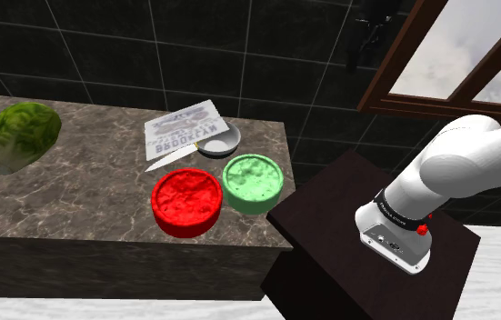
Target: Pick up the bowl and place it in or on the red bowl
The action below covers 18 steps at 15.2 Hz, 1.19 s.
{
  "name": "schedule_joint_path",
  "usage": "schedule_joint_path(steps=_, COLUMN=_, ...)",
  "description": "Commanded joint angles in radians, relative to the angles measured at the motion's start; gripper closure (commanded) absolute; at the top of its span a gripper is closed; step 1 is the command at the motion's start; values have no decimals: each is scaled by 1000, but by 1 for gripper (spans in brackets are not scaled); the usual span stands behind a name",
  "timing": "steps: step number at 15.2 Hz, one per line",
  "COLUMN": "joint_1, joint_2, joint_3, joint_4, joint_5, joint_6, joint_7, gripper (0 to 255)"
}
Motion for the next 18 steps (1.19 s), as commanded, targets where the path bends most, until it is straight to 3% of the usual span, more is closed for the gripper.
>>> schedule_joint_path(steps=1, joint_1=0, joint_2=0, joint_3=0, joint_4=0, joint_5=0, joint_6=0, joint_7=0, gripper=0)
schedule_joint_path(steps=10, joint_1=10, joint_2=259, joint_3=-3, joint_4=-47, joint_5=47, joint_6=313, joint_7=-21, gripper=0)
schedule_joint_path(steps=18, joint_1=25, joint_2=550, joint_3=-3, joint_4=13, joint_5=101, joint_6=551, joint_7=-55, gripper=0)
